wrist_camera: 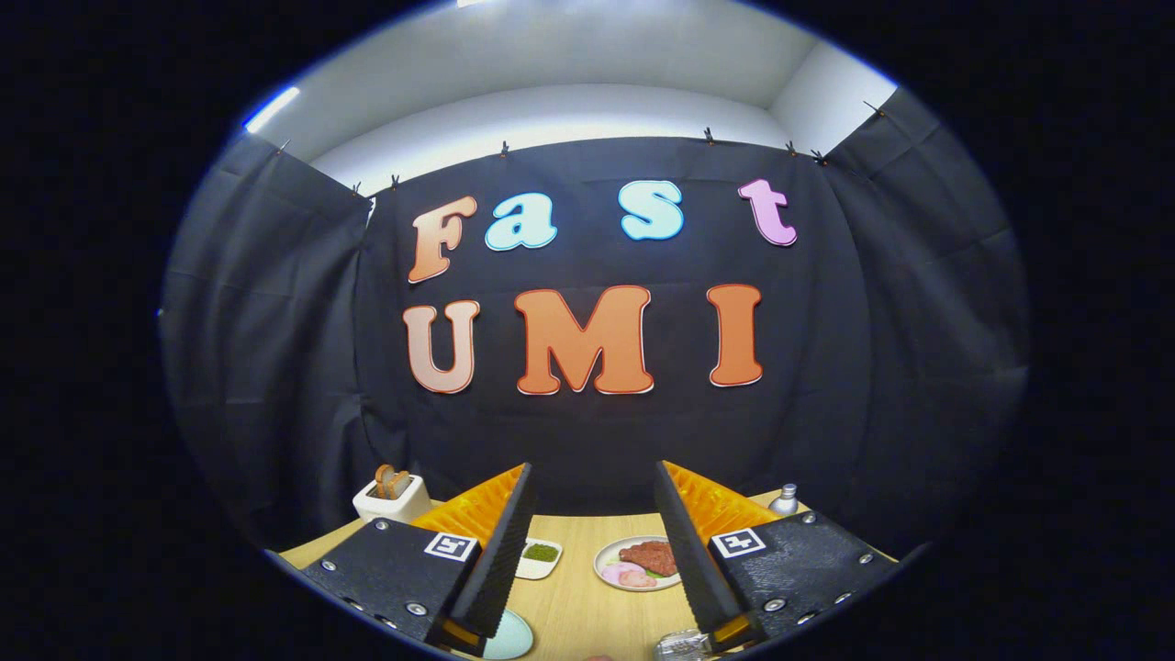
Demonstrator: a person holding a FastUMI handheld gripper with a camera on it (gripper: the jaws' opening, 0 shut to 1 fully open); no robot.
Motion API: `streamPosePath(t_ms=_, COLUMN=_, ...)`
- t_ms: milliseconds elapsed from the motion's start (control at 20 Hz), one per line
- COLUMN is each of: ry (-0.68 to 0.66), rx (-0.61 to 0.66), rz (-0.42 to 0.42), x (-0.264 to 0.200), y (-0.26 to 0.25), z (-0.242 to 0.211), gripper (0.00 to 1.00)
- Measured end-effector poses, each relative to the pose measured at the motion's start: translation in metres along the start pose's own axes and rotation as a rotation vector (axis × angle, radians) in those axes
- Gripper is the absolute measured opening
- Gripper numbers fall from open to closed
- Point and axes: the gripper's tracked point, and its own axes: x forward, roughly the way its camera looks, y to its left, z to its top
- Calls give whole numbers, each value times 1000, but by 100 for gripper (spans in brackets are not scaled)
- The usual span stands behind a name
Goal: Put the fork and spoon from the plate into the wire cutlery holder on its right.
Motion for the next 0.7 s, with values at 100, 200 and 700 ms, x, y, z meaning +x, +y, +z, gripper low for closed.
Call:
streamPosePath(t_ms=100, ry=20, rx=-8, rz=30, x=3, y=24, z=-9, gripper=78)
streamPosePath(t_ms=200, ry=64, rx=-7, rz=76, x=6, y=56, z=-24, gripper=78)
streamPosePath(t_ms=700, ry=333, rx=-24, rz=277, x=16, y=197, z=-111, gripper=97)
